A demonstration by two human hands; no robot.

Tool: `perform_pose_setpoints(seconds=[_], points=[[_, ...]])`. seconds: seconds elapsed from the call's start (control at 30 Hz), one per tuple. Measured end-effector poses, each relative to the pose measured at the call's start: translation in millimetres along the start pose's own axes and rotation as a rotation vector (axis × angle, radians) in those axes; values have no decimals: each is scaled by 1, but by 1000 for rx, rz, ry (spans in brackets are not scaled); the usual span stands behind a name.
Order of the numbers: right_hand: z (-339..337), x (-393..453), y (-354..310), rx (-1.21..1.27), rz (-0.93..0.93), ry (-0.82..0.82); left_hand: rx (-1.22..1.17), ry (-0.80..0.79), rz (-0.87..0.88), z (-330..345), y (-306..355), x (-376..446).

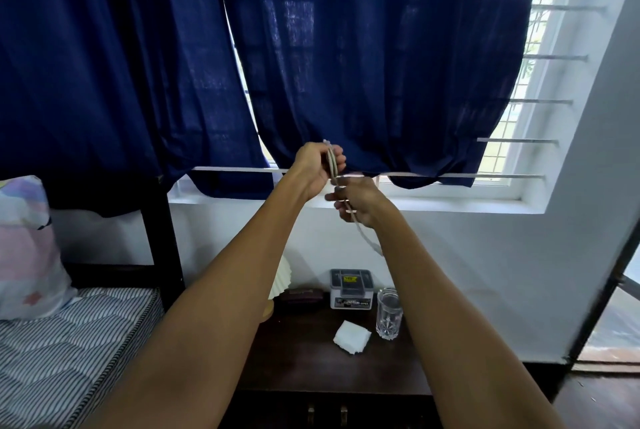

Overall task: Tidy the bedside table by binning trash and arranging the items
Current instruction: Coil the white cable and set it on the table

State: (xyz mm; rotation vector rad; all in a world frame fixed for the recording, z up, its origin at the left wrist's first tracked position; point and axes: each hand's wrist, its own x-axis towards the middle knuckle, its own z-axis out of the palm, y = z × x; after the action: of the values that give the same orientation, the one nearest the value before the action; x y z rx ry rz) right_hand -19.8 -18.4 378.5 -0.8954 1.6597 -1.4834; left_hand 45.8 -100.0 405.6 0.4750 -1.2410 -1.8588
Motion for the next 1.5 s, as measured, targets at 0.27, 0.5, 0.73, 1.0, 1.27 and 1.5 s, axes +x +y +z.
perform_pose_setpoints(seconds=[0.27,0.5,0.73,1.0,1.27,1.5], points=[[9,-16,-37,-1000,-146,16,307,279,34,-13,-4,13],[6,-35,-65,-1124,-362,150,644,53,11,-19,-4,-3],[-17,-25,-73,-910,-622,160,455,-180,-149,-19,-4,-18],[-39,10,-39,-280,-610,128,372,-210,-183,-15,5,-19],[-37,17,-7,124,-371,-95,331,-106,-66,-14,0,-15],[-33,16,-6,170,-320,-225,284,107,-39,-18,-6,-13]])
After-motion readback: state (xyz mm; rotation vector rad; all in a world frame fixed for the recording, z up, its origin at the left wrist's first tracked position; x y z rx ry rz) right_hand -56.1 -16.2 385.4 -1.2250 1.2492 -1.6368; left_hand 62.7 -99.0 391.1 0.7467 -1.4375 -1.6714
